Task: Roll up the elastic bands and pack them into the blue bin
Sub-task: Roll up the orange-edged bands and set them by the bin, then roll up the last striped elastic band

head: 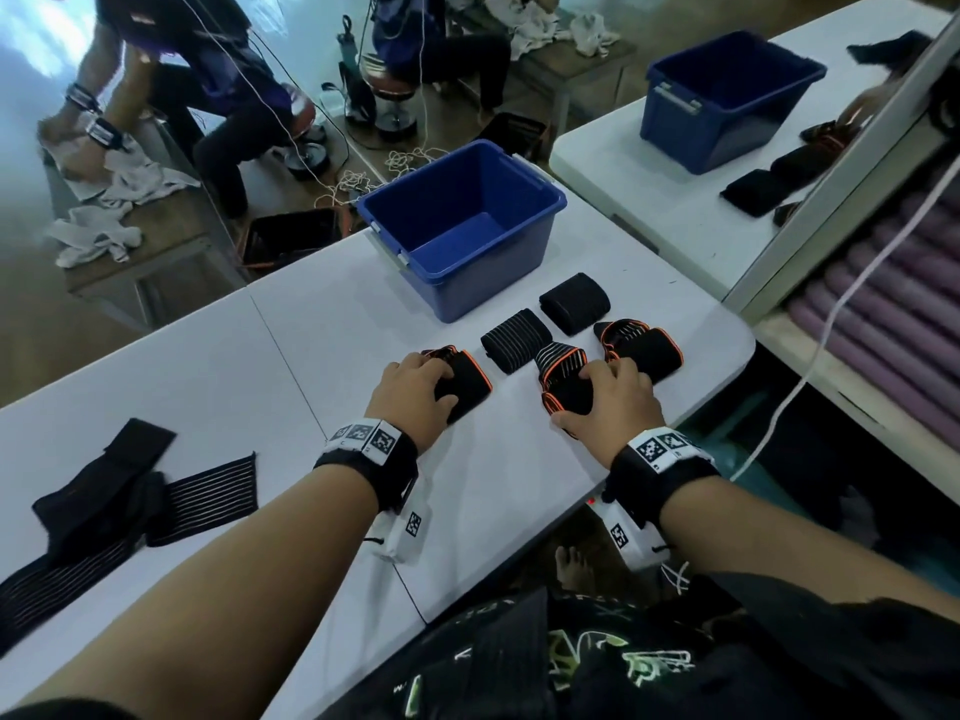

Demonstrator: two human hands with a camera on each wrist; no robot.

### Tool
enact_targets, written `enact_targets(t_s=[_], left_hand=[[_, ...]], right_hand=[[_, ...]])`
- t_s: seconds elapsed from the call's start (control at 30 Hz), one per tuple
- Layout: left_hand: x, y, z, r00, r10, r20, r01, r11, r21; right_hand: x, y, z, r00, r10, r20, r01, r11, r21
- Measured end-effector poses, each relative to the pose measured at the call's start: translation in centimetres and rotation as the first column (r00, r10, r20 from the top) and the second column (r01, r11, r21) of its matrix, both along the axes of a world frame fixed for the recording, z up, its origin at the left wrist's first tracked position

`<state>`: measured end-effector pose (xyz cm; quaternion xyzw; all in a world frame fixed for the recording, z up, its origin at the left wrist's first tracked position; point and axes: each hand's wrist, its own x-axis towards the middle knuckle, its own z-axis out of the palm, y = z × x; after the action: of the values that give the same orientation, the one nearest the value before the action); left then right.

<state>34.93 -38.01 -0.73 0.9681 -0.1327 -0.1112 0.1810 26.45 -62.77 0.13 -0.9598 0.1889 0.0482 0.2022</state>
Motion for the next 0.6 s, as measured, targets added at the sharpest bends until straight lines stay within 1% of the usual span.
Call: enact_targets(t_s=[0.07, 0.13, 0.23, 0.3, 0.37, 0.43, 0.5, 0.6], left_hand=[[0.0, 0.3, 0.1, 1.0, 0.011, -0.013, -0.012, 0.999, -0.03], [-0.1, 0.7, 0.2, 0.998, 0.061, -0.023, -0.063, 0.992, -0.113], [-0.5, 2.2, 0.6, 0.979, 0.202, -0.032, -0.203, 0.941, -0.271], [-0.8, 4.2, 0.7, 0.952, 0.305, -0.033, -0.3, 0.9, -0.316], [-1.3, 6.9, 0.8, 0.916, 0.399, -0.039, -0.39, 0.863, -0.32], [-2.0, 10.1, 0.7, 0.88, 0.474, -0.027, -0.461, 0.841, -0.284], [-3.1, 13.5, 0.7, 0.837, 0.546, 0.002, -0.53, 0.813, -0.242], [-5.3, 18.7, 0.5, 0.739, 0.673, 0.011, -0.654, 0.722, -0.224]], right_hand=[[0.0, -0.3, 0.3, 1.0, -0.007, 0.002, 0.006, 0.998, 0.056], [-0.1, -0.5, 0.9, 0.999, -0.025, 0.028, 0.022, 0.993, 0.117], [0.5, -0.3, 2.4, 0.994, -0.019, 0.105, 0.004, 0.99, 0.142], [1.7, 0.6, 3.6, 0.988, 0.042, 0.151, -0.06, 0.991, 0.119], [3.2, 2.4, 4.8, 0.973, 0.114, 0.2, -0.141, 0.983, 0.122], [4.5, 4.7, 5.7, 0.959, 0.175, 0.221, -0.211, 0.966, 0.151], [5.2, 7.5, 6.1, 0.949, 0.247, 0.197, -0.285, 0.938, 0.197], [5.2, 11.7, 5.8, 0.912, 0.378, 0.157, -0.406, 0.883, 0.235]])
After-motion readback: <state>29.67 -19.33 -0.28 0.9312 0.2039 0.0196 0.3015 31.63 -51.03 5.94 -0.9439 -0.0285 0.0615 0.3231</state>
